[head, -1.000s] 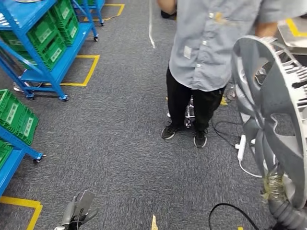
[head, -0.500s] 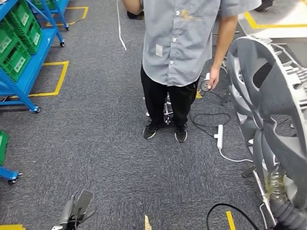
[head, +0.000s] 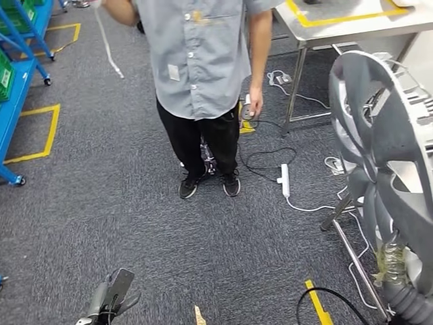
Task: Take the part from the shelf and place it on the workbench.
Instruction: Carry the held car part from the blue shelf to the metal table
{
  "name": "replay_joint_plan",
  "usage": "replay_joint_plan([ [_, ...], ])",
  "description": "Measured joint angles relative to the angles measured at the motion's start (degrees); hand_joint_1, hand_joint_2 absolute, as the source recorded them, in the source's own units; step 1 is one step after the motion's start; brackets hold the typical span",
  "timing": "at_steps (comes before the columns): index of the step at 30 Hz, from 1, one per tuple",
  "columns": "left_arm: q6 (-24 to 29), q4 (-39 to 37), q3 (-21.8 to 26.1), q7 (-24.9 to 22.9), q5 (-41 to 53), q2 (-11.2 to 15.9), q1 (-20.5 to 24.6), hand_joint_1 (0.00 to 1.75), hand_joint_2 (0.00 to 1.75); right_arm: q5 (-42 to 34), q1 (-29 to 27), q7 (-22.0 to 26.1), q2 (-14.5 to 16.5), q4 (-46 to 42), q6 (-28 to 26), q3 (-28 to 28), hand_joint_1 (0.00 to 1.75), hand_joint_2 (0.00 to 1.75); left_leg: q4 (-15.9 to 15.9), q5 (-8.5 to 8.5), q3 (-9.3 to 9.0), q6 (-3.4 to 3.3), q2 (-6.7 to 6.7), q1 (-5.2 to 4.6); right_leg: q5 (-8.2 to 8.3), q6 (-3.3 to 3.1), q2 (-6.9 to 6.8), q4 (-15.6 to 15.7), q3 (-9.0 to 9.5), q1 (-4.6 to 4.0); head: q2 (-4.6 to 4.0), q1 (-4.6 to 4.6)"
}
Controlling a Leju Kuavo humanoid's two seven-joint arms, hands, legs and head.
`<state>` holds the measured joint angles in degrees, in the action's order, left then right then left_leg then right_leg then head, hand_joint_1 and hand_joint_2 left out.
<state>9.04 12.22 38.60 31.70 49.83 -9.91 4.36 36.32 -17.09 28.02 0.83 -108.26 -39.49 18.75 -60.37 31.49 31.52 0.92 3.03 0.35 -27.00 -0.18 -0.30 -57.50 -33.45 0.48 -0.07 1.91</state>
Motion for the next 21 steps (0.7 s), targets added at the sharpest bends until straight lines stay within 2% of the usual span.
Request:
replay_joint_plan([
  [2, -0.09, 0.0, -0.01, 0.03, -0.01, 0.01, -0.15, 0.0, 1.75, 0.03, 0.09, -0.01, 0.0, 0.01, 0.0, -0.03, 1.75, 1.75, -7.92, 3.8, 3.58, 0.01, -1.98, 0.05, 0.04, -0.38, 1.14, -0.01, -0.01, -0.11, 0.0, 0.05],
  [3, -0.13, 0.0, -0.01, 0.03, -0.02, 0.01, -0.26, 0.0, 1.75, 0.02, 0.1, -0.03, 0.0, 0.02, 0.0, -0.04, 1.75, 1.75, -11.47, 4.94, 5.37, -0.11, -2.31, 0.03, 0.06, -0.47, 1.83, -0.01, -0.01, -0.24, 0.0, 0.06],
  [4, -0.15, 0.0, -0.01, 0.03, -0.03, 0.01, -0.32, 0.0, 1.75, -0.02, 0.09, -0.04, 0.0, 0.02, 0.0, -0.05, 1.75, 1.75, -13.32, 4.96, 6.46, -0.35, -2.46, -0.03, 0.07, -0.53, 2.59, -0.02, 0.01, -0.39, 0.0, 0.05],
  [5, -0.15, 0.0, 0.0, 0.03, -0.04, 0.01, -0.33, 0.0, 1.75, -0.05, 0.09, -0.05, 0.0, 0.03, 0.0, -0.06, 1.75, 1.75, -12.95, 3.79, 6.56, -0.71, -2.62, -0.13, 0.09, -0.58, 3.36, -0.02, 0.04, -0.52, 0.0, 0.04],
  [6, -0.15, 0.0, 0.0, 0.03, -0.04, 0.04, -0.31, 0.0, 1.75, -0.08, 0.1, -0.06, 0.0, 0.03, 0.0, -0.06, 1.75, 1.75, -10.31, 1.68, 5.59, -1.16, -3.0, -0.31, 0.1, -0.59, 4.11, -0.03, 0.1, -0.59, 0.0, 0.04],
  [8, -0.15, 0.0, -0.01, 0.03, -0.04, 0.17, -0.28, 0.0, 1.75, -0.1, 0.17, -0.06, 0.0, 0.03, 0.02, -0.06, 1.75, 1.75, -2.56, -2.63, 2.36, -2.16, -5.08, -0.7, 0.15, -0.52, 5.45, -0.06, 0.15, -0.62, 0.0, 0.02],
  [9, -0.15, 0.0, -0.02, 0.04, -0.04, 0.24, -0.29, 0.0, 1.75, -0.09, 0.24, -0.06, 0.0, 0.03, 0.02, -0.06, 1.75, 1.75, 0.46, -3.74, 1.05, -2.48, -6.15, -0.81, 0.22, -0.41, 6.05, -0.1, 0.04, -0.59, 0.0, 0.04],
  [10, -0.15, 0.0, -0.03, 0.04, -0.04, 0.28, -0.26, 0.0, 1.75, -0.09, 0.32, -0.06, 0.0, 0.03, 0.01, -0.06, 1.75, 1.75, 2.22, -4.08, 0.31, -2.66, -6.87, -0.87, 0.32, -0.21, 6.61, -0.12, -0.17, -0.53, 0.0, 0.04],
  [12, -0.15, 0.0, -0.03, 0.05, -0.03, 0.21, -0.13, 0.0, 1.75, -0.03, 0.44, -0.08, 0.0, 0.03, 0.0, -0.06, 1.75, 1.75, 3.29, -3.91, -0.05, -2.65, -6.53, -0.8, 0.61, 0.36, 7.69, 0.0, -0.61, -0.44, 0.0, 0.05],
  [13, -0.16, 0.0, -0.03, 0.05, -0.01, 0.11, -0.03, 0.0, 1.75, 0.04, 0.47, -0.11, -0.02, 0.03, 0.0, -0.06, 1.75, 1.75, 3.7, -4.05, -0.16, -2.61, -5.89, -0.68, 0.47, 0.61, 7.32, -0.19, -0.95, -0.49, 0.0, 0.03],
  [15, -0.18, 0.0, -0.02, 0.05, 0.03, -0.06, 0.06, 0.0, 1.75, 0.21, 0.9, -0.18, -0.11, 0.04, 0.0, -0.06, 1.75, 1.75, 4.53, -4.45, -0.43, -2.68, -4.58, -0.45, -1.46, 1.11, 4.5, -2.94, -2.53, -0.69, 0.0, -0.17],
  [16, -0.2, 0.0, -0.02, 0.04, 0.05, -0.1, 0.02, 0.0, 1.75, 0.26, 1.18, -0.2, -0.18, 0.05, 0.0, -0.06, 1.75, 1.75, 4.69, -4.54, -0.5, -2.73, -3.83, -0.44, -3.27, 1.34, 2.64, -6.12, -4.09, -0.66, 0.0, -0.26],
  [17, -0.24, 0.0, -0.01, 0.03, 0.07, -0.1, -0.06, 0.0, 1.75, 0.28, 1.47, -0.2, -0.22, 0.08, 0.0, -0.06, 1.75, 1.75, 4.69, -4.52, -0.49, -2.8, -3.15, -0.48, -5.14, 1.65, 1.5, -9.99, -5.92, -0.55, 0.0, -0.36],
  [18, -0.28, 0.0, -0.01, 0.02, 0.09, -0.1, -0.13, 0.0, 1.75, 0.3, 1.65, -0.23, -0.27, 0.14, 0.0, -0.06, 1.75, 1.75, 4.67, -4.46, -0.47, -2.8, -2.37, -0.5, -6.54, 1.97, 1.01, -13.63, -7.64, -0.37, 0.0, -0.37],
  [19, -0.31, 0.0, -0.01, -0.02, 0.11, -0.12, -0.15, 0.0, 1.75, 0.32, 1.73, -0.28, -0.34, 0.22, 0.0, -0.06, 1.75, 1.75, 4.65, -4.39, -0.5, -2.75, -1.63, -0.49, -7.01, 2.26, 0.81, -15.82, -8.66, -0.16, 0.0, -0.37],
  [20, -0.32, 0.0, -0.02, -0.06, 0.13, -0.16, -0.13, 0.0, 1.75, 0.35, 1.79, -0.36, -0.42, 0.32, 0.01, -0.06, 1.75, 1.75, 4.62, -4.29, -0.55, -2.65, -0.93, -0.45, -6.4, 2.54, 0.63, -15.84, -8.6, 0.04, 0.0, -0.37],
  [21, -0.31, 0.0, -0.02, -0.11, 0.13, -0.2, -0.09, 0.0, 1.75, 0.37, 1.87, -0.46, -0.52, 0.43, 0.0, -0.06, 1.75, 1.75, 4.58, -4.16, -0.66, -2.47, -0.29, -0.38, -4.84, 2.79, 0.25, -13.48, -7.31, 0.23, 0.0, -0.38],
])
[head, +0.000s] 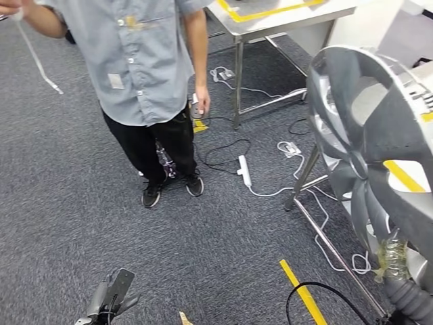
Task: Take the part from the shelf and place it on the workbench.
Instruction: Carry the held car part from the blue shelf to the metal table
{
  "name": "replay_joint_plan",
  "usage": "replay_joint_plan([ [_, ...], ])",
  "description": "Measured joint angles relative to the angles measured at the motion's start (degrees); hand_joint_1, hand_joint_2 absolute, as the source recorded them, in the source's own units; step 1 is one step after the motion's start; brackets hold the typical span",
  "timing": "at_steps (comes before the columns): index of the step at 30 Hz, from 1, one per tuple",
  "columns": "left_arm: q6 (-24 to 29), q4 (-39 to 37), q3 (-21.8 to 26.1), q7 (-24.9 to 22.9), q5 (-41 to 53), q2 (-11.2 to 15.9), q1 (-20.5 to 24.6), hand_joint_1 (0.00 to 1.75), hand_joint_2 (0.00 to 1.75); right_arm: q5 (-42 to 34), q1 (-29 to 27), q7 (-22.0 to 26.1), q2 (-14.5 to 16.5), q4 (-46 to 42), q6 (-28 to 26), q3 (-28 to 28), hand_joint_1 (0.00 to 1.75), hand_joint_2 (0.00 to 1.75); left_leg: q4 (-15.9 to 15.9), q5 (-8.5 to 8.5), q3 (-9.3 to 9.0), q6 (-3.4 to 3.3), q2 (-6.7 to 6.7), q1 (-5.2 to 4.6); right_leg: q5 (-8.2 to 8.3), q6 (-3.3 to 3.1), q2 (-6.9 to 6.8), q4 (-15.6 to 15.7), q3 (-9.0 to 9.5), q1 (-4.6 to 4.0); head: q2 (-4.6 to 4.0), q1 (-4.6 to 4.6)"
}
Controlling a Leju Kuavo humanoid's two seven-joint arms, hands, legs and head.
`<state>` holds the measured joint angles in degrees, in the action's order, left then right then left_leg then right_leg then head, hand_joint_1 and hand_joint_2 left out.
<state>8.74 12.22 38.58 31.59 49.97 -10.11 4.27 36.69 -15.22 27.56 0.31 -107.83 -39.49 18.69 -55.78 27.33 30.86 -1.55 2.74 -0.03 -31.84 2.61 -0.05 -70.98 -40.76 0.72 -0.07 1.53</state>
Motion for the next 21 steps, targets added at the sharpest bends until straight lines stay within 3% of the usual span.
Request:
replay_joint_plan([
  [2, 0.02, 0.0, 0.0, -0.13, 0.01, -0.05, 0.05, 0.0, 1.75, 0.03, 0.25, -0.16, -0.19, 0.14, 0.01, 0.0, 1.75, 1.75, -0.28, 0.44, -0.26, 0.59, 1.09, -0.04, 3.28, 0.34, -2.11, 7.97, 4.43, 0.07, 0.0, -0.07],
  [3, 0.03, 0.0, -0.01, -0.16, 0.02, -0.03, 0.05, 0.0, 1.75, 0.05, 0.44, -0.21, -0.23, 0.19, 0.01, 0.0, 1.75, 1.75, -0.54, 0.68, -0.32, 0.92, 1.52, -0.18, 4.15, 0.1, -2.98, 11.0, 6.15, 0.01, 0.0, -0.05],
  [5, 0.03, 0.0, -0.02, -0.19, 0.02, -0.01, 0.04, 0.0, 1.75, 0.06, 0.74, -0.37, -0.27, 0.31, 0.01, 0.0, 1.75, 1.75, -0.91, 0.99, -0.39, 1.37, 2.33, -0.51, 4.12, -0.77, -3.39, 12.88, 7.2, -0.24, 0.0, -0.03],
  [7, 0.03, 0.0, -0.02, -0.19, 0.02, -0.05, 0.1, 0.0, 1.75, 0.04, 0.74, -0.6, -0.28, 0.42, 0.0, 0.0, 1.75, 1.75, -1.06, 1.31, -0.51, 1.72, 2.96, -0.38, 4.29, -1.63, -2.2, 12.86, 7.06, -0.18, 0.0, 0.01],
  [9, 0.03, 0.0, -0.03, -0.17, 0.02, -0.08, 0.16, 0.0, 1.75, 0.05, 0.81, -0.87, -0.28, 0.5, 0.0, 0.0, 1.75, 1.75, -3.32, 3.23, 0.26, 2.22, 1.36, -0.04, 4.45, -2.39, -1.08, 12.93, 7.06, -0.1, 0.0, 0.09],
  [11, 0.05, -0.01, -0.04, -0.17, 0.02, -0.1, 0.02, 0.0, 1.75, 0.05, 0.94, -1.09, -0.28, 0.6, -0.01, 0.0, 1.75, 1.75, -10.22, 7.02, 3.24, 2.47, -1.21, 0.17, 4.54, -2.94, 0.14, 12.96, 7.06, -0.08, 0.0, 0.24],
  [13, 0.08, -0.02, -0.04, -0.18, 0.02, -0.13, -0.22, 0.0, 1.75, 0.05, 0.95, -1.16, -0.28, 0.76, 0.0, 0.0, 1.75, 1.75, -17.33, 9.44, 6.74, 2.35, -2.05, 0.18, 4.59, -3.11, 1.61, 12.96, 7.05, -0.23, 0.0, 0.28],
  [14, 0.11, -0.02, -0.04, -0.18, 0.02, -0.13, -0.28, 0.0, 1.75, 0.05, 0.95, -1.19, -0.28, 0.84, 0.0, 0.0, 1.75, 1.75, -18.41, 9.02, 7.49, 2.15, -2.16, 0.15, 4.61, -3.14, 2.43, 12.96, 7.07, -0.34, 0.0, 0.27],
  [15, 0.13, -0.02, -0.04, -0.18, 0.02, -0.11, -0.28, 0.0, 1.75, 0.05, 0.94, -1.2, -0.28, 0.91, 0.01, 0.0, 1.75, 1.75, -17.08, 7.4, 7.17, 1.81, -2.38, 0.1, 4.63, -3.16, 3.25, 12.96, 7.11, -0.44, 0.0, 0.27],
  [16, 0.16, -0.02, -0.04, -0.18, 0.02, -0.06, -0.27, 0.0, 1.75, 0.05, 0.94, -1.21, -0.28, 0.96, 0.01, 0.0, 1.75, 1.75, -13.85, 5.04, 5.96, 1.36, -2.92, 0.0, 4.67, -3.17, 4.06, 12.96, 7.14, -0.51, 0.0, 0.27],
  [18, 0.17, -0.03, -0.05, -0.18, 0.02, 0.16, -0.31, 0.0, 1.75, 0.05, 0.96, -1.22, -0.28, 1.01, 0.01, 0.0, 1.75, 1.75, -6.2, 1.11, 2.91, 0.34, -5.77, -0.14, 4.79, -3.06, 5.46, 12.92, 7.03, -0.48, 0.0, 0.21],
  [20, 0.18, -0.03, -0.08, -0.19, 0.03, 0.32, -0.4, 0.0, 1.75, 0.06, 0.94, -1.23, -0.28, 1.05, 0.01, 0.0, 1.75, 1.75, -2.38, 0.2, 1.39, -0.07, -7.76, -0.21, 5.02, -2.64, 6.65, 12.86, 6.57, -0.29, 0.0, 0.33],
  [21, 0.18, -0.03, -0.1, -0.19, 0.04, 0.3, -0.41, 0.0, 1.75, 0.05, 0.89, -1.24, -0.28, 1.07, 0.02, 0.0, 1.75, 1.75, -2.02, 0.29, 1.27, -0.04, -7.51, -0.21, 5.19, -2.31, 7.26, 12.94, 6.32, -0.22, 0.0, 0.39],
])
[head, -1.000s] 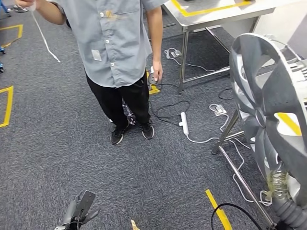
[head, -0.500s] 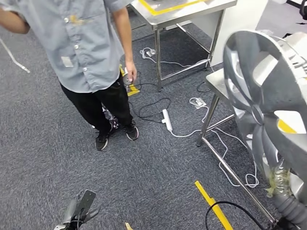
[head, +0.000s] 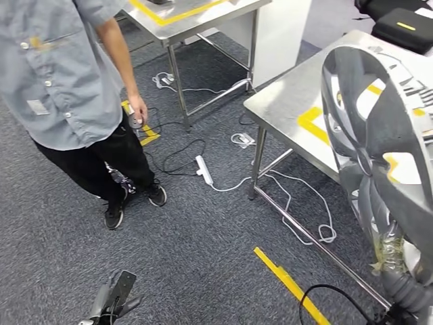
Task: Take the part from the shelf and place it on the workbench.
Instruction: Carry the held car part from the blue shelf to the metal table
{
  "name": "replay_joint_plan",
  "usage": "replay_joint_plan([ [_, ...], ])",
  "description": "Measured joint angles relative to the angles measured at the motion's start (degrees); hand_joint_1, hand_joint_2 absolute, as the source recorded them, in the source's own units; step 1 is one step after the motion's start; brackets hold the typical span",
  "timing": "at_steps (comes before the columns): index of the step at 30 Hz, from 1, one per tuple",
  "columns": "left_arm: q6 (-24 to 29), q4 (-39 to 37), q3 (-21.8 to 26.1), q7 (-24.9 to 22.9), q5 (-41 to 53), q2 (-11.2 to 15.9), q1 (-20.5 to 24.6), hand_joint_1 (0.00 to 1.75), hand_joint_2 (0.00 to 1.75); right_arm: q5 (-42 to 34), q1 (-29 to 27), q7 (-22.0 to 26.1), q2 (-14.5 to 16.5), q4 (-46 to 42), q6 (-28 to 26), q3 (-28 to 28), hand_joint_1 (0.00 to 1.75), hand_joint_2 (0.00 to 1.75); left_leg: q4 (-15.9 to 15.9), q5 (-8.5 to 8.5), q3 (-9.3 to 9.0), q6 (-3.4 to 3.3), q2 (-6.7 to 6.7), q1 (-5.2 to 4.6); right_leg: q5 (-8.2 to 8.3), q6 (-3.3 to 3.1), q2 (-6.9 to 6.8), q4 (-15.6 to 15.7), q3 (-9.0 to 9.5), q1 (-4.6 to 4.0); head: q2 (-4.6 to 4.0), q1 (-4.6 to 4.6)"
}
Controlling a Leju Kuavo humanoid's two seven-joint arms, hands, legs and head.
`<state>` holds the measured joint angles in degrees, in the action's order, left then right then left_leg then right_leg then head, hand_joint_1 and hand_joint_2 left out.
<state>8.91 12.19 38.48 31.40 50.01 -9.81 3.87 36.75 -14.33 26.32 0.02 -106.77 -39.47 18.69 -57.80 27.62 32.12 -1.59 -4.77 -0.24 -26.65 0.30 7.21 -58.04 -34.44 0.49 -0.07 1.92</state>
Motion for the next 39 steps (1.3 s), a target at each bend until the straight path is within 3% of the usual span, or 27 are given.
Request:
replay_joint_plan([
  [1, 0.01, 0.01, -0.01, 0.0, 0.0, -0.08, 0.05, 0.0, 1.75, 0.0, -0.08, -0.02, 0.0, 0.01, -0.01, 0.0, 1.75, 1.75, 0.42, -0.03, -0.11, 0.06, 0.54, 0.06, 0.13, 0.36, 0.48, 0.1, -0.26, 0.06, 0.0, 0.06],
  [3, 0.02, 0.01, -0.01, 0.01, 0.0, -0.2, 0.18, 0.0, 1.75, -0.01, -0.18, -0.03, -0.05, 0.02, -0.02, 0.0, 1.75, 1.75, 1.2, -0.41, -0.33, 0.0, 1.88, 0.28, -0.71, 0.92, -1.24, -0.9, -1.17, -0.09, 0.0, -0.09],
  [5, 0.03, 0.01, 0.0, 0.01, 0.0, -0.26, 0.13, 0.0, 1.75, -0.01, 0.0, -0.02, -0.12, 0.06, -0.02, 0.01, 1.75, 1.75, 1.68, -0.64, -0.49, -0.13, 3.42, 0.39, -3.99, 1.38, -4.95, -6.34, -3.8, -0.2, 0.0, -0.35],
  [6, 0.02, 0.01, 0.0, 0.01, 0.0, -0.28, 0.03, 0.0, 1.75, -0.01, 0.12, -0.02, -0.15, 0.09, -0.02, 0.02, 1.75, 1.75, 1.67, -0.62, -0.47, -0.19, 4.19, 0.37, -5.93, 1.66, -6.09, -10.35, -5.62, -0.14, 0.0, -0.49],
  [7, 0.02, 0.01, 0.01, 0.01, 0.0, -0.29, -0.06, 0.0, 1.75, -0.02, 0.14, -0.03, -0.19, 0.12, -0.02, 0.02, 1.75, 1.75, 1.64, -0.57, -0.47, -0.2, 5.03, 0.35, -7.3, 1.94, -6.58, -13.92, -7.23, -0.03, 0.0, -0.5],
  [8, 0.01, 0.01, 0.01, 0.01, 0.0, -0.31, -0.1, 0.0, 1.75, -0.02, 0.1, -0.04, -0.21, 0.16, -0.02, 0.02, 1.75, 1.75, 1.62, -0.49, -0.5, -0.16, 5.82, 0.35, -7.67, 2.19, -6.76, -15.86, -8.06, 0.1, 0.0, -0.49],
  [9, 0.01, 0.01, 0.0, 0.01, 0.0, -0.34, -0.07, 0.0, 1.75, -0.02, 0.08, -0.04, -0.25, 0.18, -0.02, 0.02, 1.75, 1.75, 1.58, -0.41, -0.55, -0.07, 6.54, 0.38, -6.91, 2.41, -6.94, -15.49, -7.73, 0.23, 0.0, -0.5],
  [11, 0.01, 0.01, -0.01, 0.01, 0.0, -0.42, 0.04, 0.0, 1.75, -0.01, 0.07, -0.03, -0.3, 0.2, -0.02, 0.02, 1.75, 1.75, 1.41, -0.09, -0.76, 0.32, 7.75, 0.43, -3.36, 2.7, -8.34, -8.48, -3.78, 0.42, 0.0, -0.51],
  [13, -0.01, 0.01, -0.03, 0.01, 0.04, -0.42, 0.1, 0.0, 1.75, -0.01, 0.2, -0.04, -0.34, 0.22, -0.02, 0.03, 1.75, 1.75, 0.99, 0.33, -0.88, 0.93, 8.68, 0.14, -1.27, 2.38, -10.3, -1.61, 0.23, 0.24, 0.0, -0.48],
  [14, -0.01, 0.01, -0.05, 0.01, 0.08, -0.4, 0.1, 0.0, 1.75, -0.02, 0.24, -0.06, -0.37, 0.23, -0.02, 0.04, 1.75, 1.75, 0.8, 0.47, -0.92, 1.18, 9.06, -0.04, -1.12, 2.03, -10.78, -0.24, 1.02, 0.12, 0.0, -0.44],
  [16, 0.0, 0.01, -0.09, 0.0, 0.21, -0.38, 0.14, 0.0, 1.75, -0.02, 0.18, -0.13, -0.42, 0.25, -0.02, 0.04, 1.75, 1.75, 0.62, 0.59, -1.01, 1.56, 9.9, -0.11, -1.13, 1.13, -9.88, -0.08, 0.92, 0.0, 0.0, -0.34],
  [18, 0.01, 0.01, -0.13, -0.01, 0.32, -0.36, 0.26, 0.0, 1.75, -0.02, 0.16, -0.2, -0.44, 0.26, -0.02, 0.04, 1.75, 1.75, -0.28, 1.58, -0.81, 2.1, 9.12, 0.19, -0.94, 0.36, -8.83, -0.04, 0.82, 0.09, 0.0, -0.32],
  [20, 0.01, 0.0, -0.16, -0.01, 0.37, -0.34, 0.26, 0.0, 1.75, -0.01, 0.24, -0.22, -0.44, 0.26, -0.01, 0.07, 1.75, 1.75, -5.19, 4.79, 1.21, 2.56, 6.74, 0.45, -0.75, -0.32, -7.79, 0.03, 0.81, 0.22, 0.0, -0.17],
  [22, 0.01, -0.01, -0.16, -0.01, 0.37, -0.36, 0.07, 0.0, 1.75, 0.0, 0.26, -0.24, -0.44, 0.26, -0.02, 0.11, 1.75, 1.75, -13.16, 8.39, 4.81, 2.63, 5.52, 0.52, -0.67, -0.62, -6.51, 0.03, 0.76, 0.14, 0.0, -0.07],
  [23, 0.01, -0.01, -0.16, -0.01, 0.37, -0.36, -0.01, 0.0, 1.75, -0.01, 0.23, -0.26, -0.44, 0.26, -0.02, 0.13, 1.75, 1.75, -15.81, 8.99, 6.12, 2.54, 5.42, 0.5, -0.65, -0.66, -5.77, 0.02, 0.76, 0.06, 0.0, -0.06],
  [24, 0.01, -0.02, -0.16, -0.01, 0.37, -0.36, -0.05, 0.0, 1.75, -0.01, 0.22, -0.29, -0.44, 0.26, -0.02, 0.14, 1.75, 1.75, -16.49, 8.46, 6.57, 2.35, 5.34, 0.47, -0.62, -0.7, -5.01, 0.02, 0.77, -0.02, 0.0, -0.06],
  [26, 0.01, -0.02, -0.16, -0.01, 0.37, -0.32, -0.02, 0.0, 1.75, -0.01, 0.21, -0.33, -0.44, 0.26, -0.01, 0.21, 1.75, 1.75, -11.35, 4.48, 4.48, 1.59, 4.49, 0.39, -0.53, -0.71, -3.46, 0.02, 0.84, -0.19, 0.0, -0.05],
  [28, 0.01, -0.02, -0.17, -0.01, 0.38, -0.13, -0.01, 0.0, 1.75, -0.01, 0.26, -0.35, -0.44, 0.27, 0.0, 0.31, 1.75, 1.75, -3.89, 1.02, 1.22, 0.47, 1.87, 0.37, -0.39, -0.52, -2.07, -0.04, 0.74, -0.26, 0.0, -0.12],
  [30, 0.01, -0.02, -0.21, -0.02, 0.39, 0.02, -0.01, 0.0, 1.75, -0.02, 0.28, -0.37, -0.44, 0.27, 0.0, 0.38, 1.75, 1.75, -0.6, 0.42, -0.12, -0.03, 0.31, 0.32, -0.1, 0.0, -0.95, -0.08, 0.25, -0.08, 0.0, -0.07],
  [31, 0.01, -0.02, -0.22, -0.03, 0.39, -0.01, -0.01, 0.0, 1.75, -0.02, 0.25, -0.38, -0.44, 0.26, 0.0, 0.39, 1.75, 1.75, -0.2, 0.42, -0.19, 0.01, 0.66, 0.3, 0.09, 0.36, -0.39, 0.0, -0.01, 0.0, 0.0, 0.01],
  [32, 0.01, -0.02, -0.23, -0.03, 0.4, -0.12, 0.05, 0.0, 1.75, -0.03, 0.17, -0.4, -0.44, 0.26, -0.01, 0.39, 1.75, 1.75, 0.23, 0.3, -0.27, 0.08, 1.23, 0.4, 0.16, 0.67, -0.3, 0.01, -0.33, 0.08, 0.0, 0.04],
  [34, 0.01, -0.02, -0.24, -0.03, 0.41, -0.25, 0.14, 0.0, 1.75, -0.02, 0.24, -0.41, -0.48, 0.27, -0.02, 0.4, 1.75, 1.75, 1.1, -0.17, -0.48, 0.03, 2.51, 0.68, -0.93, 1.27, -2.56, -1.35, -1.39, -0.06, 0.0, -0.24],
  [36, 0.01, -0.02, -0.23, -0.03, 0.4, -0.25, 0.1, 0.0, 1.75, -0.02, 0.54, -0.39, -0.54, 0.27, -0.02, 0.42, 1.75, 1.75, 1.49, -0.37, -0.59, -0.13, 3.93, 0.74, -4.17, 1.81, -5.79, -6.84, -4.04, -0.03, 0.0, -0.62],
  [38, 0.0, -0.02, -0.23, -0.03, 0.4, -0.26, -0.03, 0.0, 1.75, -0.03, 0.66, -0.39, -0.56, 0.33, -0.01, 0.44, 1.75, 1.75, 1.45, -0.32, -0.54, -0.2, 5.43, 0.67, -6.84, 2.32, -6.69, -13.49, -7.03, 0.25, 0.0, -0.74],
  [39, -0.01, -0.02, -0.23, -0.03, 0.41, -0.28, -0.04, 0.0, 1.75, -0.03, 0.63, -0.41, -0.57, 0.4, -0.01, 0.44, 1.75, 1.75, 1.43, -0.26, -0.54, -0.15, 6.15, 0.66, -6.83, 2.55, -6.81, -14.74, -7.52, 0.37, 0.0, -0.75],
])
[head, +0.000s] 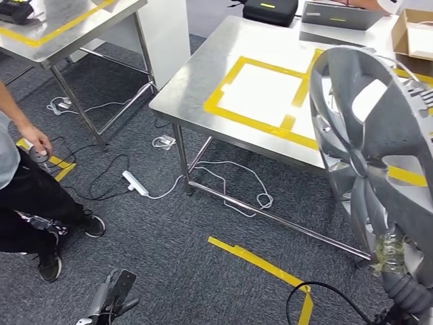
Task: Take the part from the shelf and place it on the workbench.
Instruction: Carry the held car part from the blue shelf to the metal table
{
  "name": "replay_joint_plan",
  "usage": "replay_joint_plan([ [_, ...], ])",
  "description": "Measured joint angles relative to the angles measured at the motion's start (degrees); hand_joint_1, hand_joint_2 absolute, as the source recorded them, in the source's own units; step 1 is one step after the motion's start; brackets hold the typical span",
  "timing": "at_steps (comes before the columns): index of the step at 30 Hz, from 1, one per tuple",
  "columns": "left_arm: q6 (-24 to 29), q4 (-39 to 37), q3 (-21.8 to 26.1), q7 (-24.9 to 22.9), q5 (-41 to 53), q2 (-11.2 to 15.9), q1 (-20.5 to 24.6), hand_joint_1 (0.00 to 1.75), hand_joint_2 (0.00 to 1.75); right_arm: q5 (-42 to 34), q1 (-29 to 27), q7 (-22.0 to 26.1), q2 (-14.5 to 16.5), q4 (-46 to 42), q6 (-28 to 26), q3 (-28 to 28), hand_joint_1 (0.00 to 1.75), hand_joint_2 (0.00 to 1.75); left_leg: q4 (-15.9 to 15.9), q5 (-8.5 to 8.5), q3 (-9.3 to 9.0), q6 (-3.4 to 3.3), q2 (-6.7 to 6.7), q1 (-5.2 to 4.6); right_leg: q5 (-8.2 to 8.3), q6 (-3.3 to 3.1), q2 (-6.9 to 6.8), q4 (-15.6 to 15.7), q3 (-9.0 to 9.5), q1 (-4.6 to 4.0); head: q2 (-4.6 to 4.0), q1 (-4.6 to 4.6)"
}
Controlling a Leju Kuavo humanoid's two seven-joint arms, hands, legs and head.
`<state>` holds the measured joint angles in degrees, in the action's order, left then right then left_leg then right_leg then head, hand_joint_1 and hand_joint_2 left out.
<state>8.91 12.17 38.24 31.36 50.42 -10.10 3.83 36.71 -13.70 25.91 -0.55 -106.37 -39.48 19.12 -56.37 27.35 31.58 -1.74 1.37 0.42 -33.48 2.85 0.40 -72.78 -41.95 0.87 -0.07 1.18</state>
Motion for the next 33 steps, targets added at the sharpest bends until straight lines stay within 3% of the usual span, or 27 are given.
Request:
replay_joint_plan([
  [1, -0.01, 0.0, -0.01, 0.0, 0.01, -0.04, 0.03, 0.0, 1.75, 0.01, 0.0, -0.01, 0.0, 0.07, 0.0, 0.01, 1.75, 1.75, -0.04, 0.08, -0.03, 0.11, 0.68, 0.01, 1.08, 0.18, -0.23, 1.07, 0.69, 0.11, 0.0, 0.0],
  [3, -0.04, 0.0, -0.01, 0.0, 0.01, -0.1, 0.13, 0.0, 1.75, 0.01, 0.09, -0.01, -0.01, 0.17, 0.0, 0.04, 1.75, 1.75, -0.2, 0.36, -0.21, 0.54, 1.81, -0.03, 4.37, 0.34, -2.0, 8.23, 4.67, 0.2, 0.0, -0.01],
  [5, -0.07, 0.0, -0.01, 0.0, 0.02, -0.09, 0.16, 0.0, 1.75, 0.02, 0.38, -0.03, -0.02, 0.21, 0.0, 0.25, 1.75, 1.75, -0.56, 0.7, -0.3, 1.12, 2.68, -0.38, 5.95, -0.19, -3.86, 14.0, 7.99, -0.06, 0.0, 0.04],
  [6, -0.08, 0.0, -0.01, 0.0, 0.03, -0.08, 0.16, 0.0, 1.75, 0.02, 0.5, -0.05, -0.03, 0.24, 0.0, 0.38, 1.75, 1.75, -0.68, 0.78, -0.33, 1.35, 3.11, -0.56, 5.92, -0.57, -4.16, 14.92, 8.49, -0.22, 0.0, 0.08],
  [8, -0.11, 0.0, -0.02, -0.01, 0.05, -0.08, 0.23, 0.0, 1.75, 0.01, 0.62, -0.08, -0.04, 0.29, 0.01, 0.62, 1.75, 1.75, -0.8, 0.9, -0.4, 1.8, 3.88, -0.6, 6.08, -1.43, -3.1, 14.9, 8.38, -0.32, 0.0, 0.17],
  [9, -0.13, 0.0, -0.02, -0.01, 0.07, -0.08, 0.31, 0.0, 1.75, 0.01, 0.69, -0.09, -0.04, 0.31, 0.03, 0.73, 1.75, 1.75, -1.07, 1.27, -0.36, 2.11, 3.58, -0.47, 6.18, -1.79, -2.64, 14.93, 8.31, -0.27, 0.0, 0.19],
  [11, -0.17, 0.0, -0.03, -0.04, 0.11, -0.04, 0.43, 0.0, 1.75, -0.08, 1.17, -0.17, -0.04, 0.4, 0.11, 1.18, 1.75, 1.75, -4.26, 3.66, 0.89, 2.69, 1.56, -0.18, 6.42, -2.57, -1.83, 15.1, 8.28, -0.06, 0.0, 0.35],
  [13, -0.19, 0.0, -0.05, -0.15, 0.14, -0.02, 0.35, 0.0, 1.75, 0.11, 1.82, -0.34, -0.04, 0.58, 0.14, 1.76, 1.75, 1.75, -11.65, 7.42, 4.12, 2.9, -0.34, -0.04, 6.49, -2.99, -1.04, 15.11, 8.22, -0.06, 0.0, 0.51],
  [14, -0.2, 0.0, -0.05, -0.22, 0.16, -0.02, 0.27, 0.0, 1.75, 0.53, 2.08, -0.46, -0.04, 0.72, 0.11, 2.03, 1.75, 1.75, -15.18, 8.71, 5.78, 2.91, -0.63, -0.02, 6.51, -3.08, -0.6, 15.11, 8.21, -0.11, 0.0, 0.53],
  [15, -0.21, 0.0, -0.06, -0.29, 0.18, -0.02, 0.22, 0.0, 1.75, 1.1, 2.29, -0.61, -0.04, 0.9, 0.09, 2.27, 1.75, 1.75, -17.21, 8.97, 6.82, 2.85, -0.73, -0.03, 6.52, -3.13, -0.18, 15.1, 8.21, -0.18, 0.0, 0.53],
  [16, -0.21, 0.0, -0.06, -0.32, 0.19, -0.01, 0.21, 0.0, 1.75, 1.78, 2.48, -0.81, -0.04, 1.08, 0.08, 2.55, 1.75, 1.75, -17.09, 8.03, 6.88, 2.68, -0.77, -0.04, 6.53, -3.14, 0.21, 15.09, 8.24, -0.26, 0.0, 0.52],
  [17, -0.22, 0.0, -0.06, -0.34, 0.2, 0.01, 0.24, 0.0, 1.75, 2.44, 2.67, -1.06, -0.04, 1.25, 0.07, 2.86, 1.75, 1.75, -14.73, 6.13, 5.9, 2.43, -0.81, -0.07, 6.54, -3.14, 0.55, 15.09, 8.3, -0.32, 0.0, 0.52],
  [19, -0.24, -0.01, -0.07, -0.35, 0.2, 0.1, 0.35, 0.0, 1.75, 3.34, 3.12, -1.71, -0.04, 1.53, 0.08, 3.6, 1.75, 1.75, -7.09, 2.02, 2.45, 1.67, -1.12, -0.21, 6.58, -3.01, 1.03, 15.03, 8.37, -0.46, 0.0, 0.51],
  [20, -0.25, -0.01, -0.09, -0.34, 0.2, 0.15, 0.44, 0.0, 1.75, 3.54, 3.39, -2.08, -0.04, 1.68, 0.09, 4.0, 1.75, 1.75, -3.96, 0.98, 1.08, 1.38, -1.3, -0.3, 6.64, -2.84, 1.19, 14.96, 8.26, -0.54, 0.0, 0.51],
  [22, -0.26, -0.01, -0.14, -0.33, 0.2, 0.21, 0.54, 0.0, 1.75, 3.54, 3.82, -2.78, -0.04, 2.07, 0.11, 4.75, 1.75, 1.75, -1.44, 0.76, 0.2, 1.09, -1.55, -0.48, 6.88, -2.26, 1.32, 14.96, 7.92, -0.58, 0.0, 0.47],
  [25, -0.28, -0.01, -0.18, -0.33, 0.2, 0.04, 0.53, 0.0, 1.75, 3.43, 4.04, -3.23, -0.04, 2.58, 0.12, 5.27, 1.75, 1.75, -0.61, 0.2, 0.24, 0.57, -1.45, -0.21, 6.49, -1.31, 1.04, 14.58, 7.23, -0.48, 0.0, 0.36],
  [27, -0.29, 0.0, -0.19, -0.33, 0.2, -0.03, 0.57, 0.0, 1.75, 3.45, 4.34, -3.18, -0.06, 2.84, 0.1, 5.44, 1.75, 1.75, -0.21, -0.15, 0.23, 0.23, -1.32, 0.02, 3.6, -0.81, 0.43, 10.09, 5.06, -0.31, 0.0, 0.14],
  [29, -0.32, 0.0, -0.2, -0.33, 0.22, -0.01, 0.54, 0.0, 1.75, 3.76, 4.58, -2.98, -0.1, 3.17, 0.08, 5.67, 1.75, 1.75, -0.22, -0.17, 0.33, 0.13, -1.19, -0.02, -0.03, -0.36, 0.07, 2.34, 1.74, -0.17, 0.0, 0.02],
  [30, -0.34, -0.01, -0.25, -0.33, 0.23, -0.03, 0.51, 0.0, 1.75, 3.96, 4.6, -2.88, -0.14, 3.37, 0.06, 5.79, 1.75, 1.75, -0.23, -0.17, 0.35, 0.12, -1.14, -0.04, -0.85, -0.21, 0.04, -0.33, 0.63, -0.15, 0.0, 0.03],
  [31, -0.38, -0.01, -0.33, -0.33, 0.24, -0.03, 0.49, 0.0, 1.75, 4.12, 4.61, -2.79, -0.18, 3.56, 0.05, 5.9, 1.75, 1.75, -0.26, -0.16, 0.35, 0.13, -1.12, -0.04, -0.53, -0.13, 0.01, -0.85, 0.56, -0.15, 0.0, 0.02],
  [32, -0.46, -0.01, -0.44, -0.33, 0.25, -0.04, 0.5, 0.0, 1.75, 4.19, 4.65, -2.73, -0.21, 3.74, 0.06, 6.03, 1.75, 1.75, -0.28, -0.14, 0.3, 0.16, -1.12, -0.04, 0.87, -0.14, -0.05, 1.09, 1.71, -0.14, 0.0, 0.02],
  [33, -0.61, -0.01, -0.55, -0.32, 0.25, -0.05, 0.51, 0.0, 1.75, 4.2, 4.72, -2.69, -0.24, 3.87, 0.07, 6.16, 1.75, 1.75, -0.31, -0.09, 0.21, 0.25, -1.12, -0.03, 2.87, -0.19, -0.21, 4.95, 3.83, -0.13, 0.0, 0.02],
])
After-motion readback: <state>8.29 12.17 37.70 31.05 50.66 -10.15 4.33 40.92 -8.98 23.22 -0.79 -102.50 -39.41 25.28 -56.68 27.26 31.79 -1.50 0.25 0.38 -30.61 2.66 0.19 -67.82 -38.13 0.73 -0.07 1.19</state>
